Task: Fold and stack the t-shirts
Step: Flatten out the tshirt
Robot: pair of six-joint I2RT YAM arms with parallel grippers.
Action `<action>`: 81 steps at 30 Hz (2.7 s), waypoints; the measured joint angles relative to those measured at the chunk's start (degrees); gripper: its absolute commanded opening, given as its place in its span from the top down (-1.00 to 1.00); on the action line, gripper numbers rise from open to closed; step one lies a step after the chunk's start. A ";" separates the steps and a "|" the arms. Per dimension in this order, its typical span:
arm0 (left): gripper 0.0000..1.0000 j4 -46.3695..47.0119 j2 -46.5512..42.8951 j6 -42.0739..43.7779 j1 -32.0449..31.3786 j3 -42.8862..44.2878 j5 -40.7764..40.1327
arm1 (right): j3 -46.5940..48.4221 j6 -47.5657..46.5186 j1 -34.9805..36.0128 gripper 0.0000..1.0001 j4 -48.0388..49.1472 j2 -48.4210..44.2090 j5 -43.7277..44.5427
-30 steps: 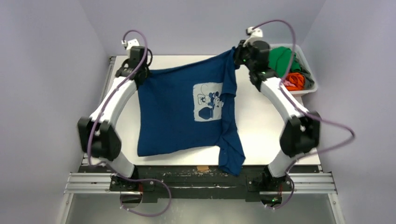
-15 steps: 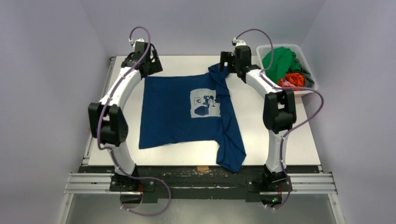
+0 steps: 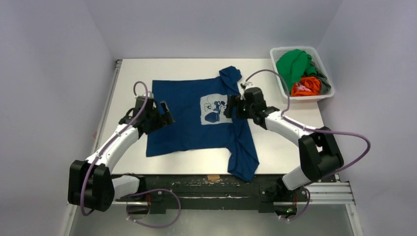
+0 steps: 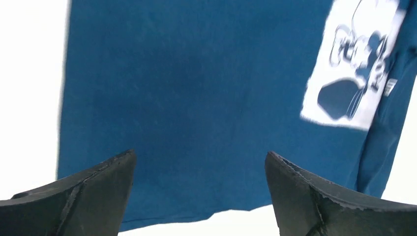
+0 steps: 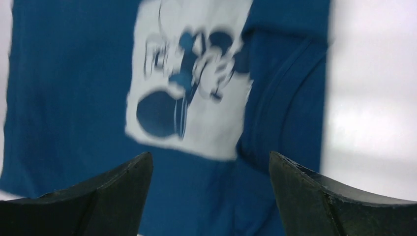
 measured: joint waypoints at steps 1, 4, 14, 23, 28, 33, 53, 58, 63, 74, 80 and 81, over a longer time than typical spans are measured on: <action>-1.00 1.01 -0.04 -0.46 -0.26 -2.05 1.57 | -1.68 0.76 1.38 -0.71 -0.37 0.79 -0.96; -1.00 4.39 1.20 -1.49 -0.70 -6.54 6.56 | -6.40 4.00 3.91 -0.71 0.72 1.81 -3.72; -1.00 11.04 15.67 -2.51 -0.74 -3.08 11.47 | -1.38 8.61 3.56 -0.68 1.40 11.96 -1.18; -1.00 9.81 31.76 -2.32 -0.17 14.03 11.87 | 13.20 8.13 3.41 -0.69 0.46 23.87 4.87; -1.00 6.34 36.09 -1.66 0.50 20.94 11.54 | 17.05 8.02 1.86 -0.73 -0.33 26.29 5.64; -1.00 4.04 32.28 -0.81 0.76 20.96 10.32 | 14.01 7.63 0.04 -0.83 -2.93 20.79 7.15; -0.59 -10.01 -10.36 -11.89 0.87 -16.52 -5.77 | -10.67 11.02 -0.22 -0.87 -5.38 -17.11 13.16; -0.08 -9.33 -2.38 -12.57 0.87 -13.84 -5.75 | -10.67 10.97 -0.22 -0.86 -5.75 -17.07 13.44; 0.39 -8.09 2.54 -12.68 -0.22 -11.45 -5.18 | -10.67 10.95 -0.22 -0.86 -6.38 -17.03 13.84; 1.00 -6.71 3.80 -13.99 -5.64 -10.82 -6.71 | -10.64 11.47 -0.22 -0.86 -8.55 -17.00 16.79; 1.00 -6.88 -3.45 -13.81 -5.88 -11.17 -8.37 | -9.68 13.66 -0.22 -0.81 -14.71 -16.70 18.64; 1.00 -6.84 -4.92 -13.70 -5.88 -11.26 -8.70 | -9.55 14.19 -0.22 -0.78 -15.87 -16.63 19.02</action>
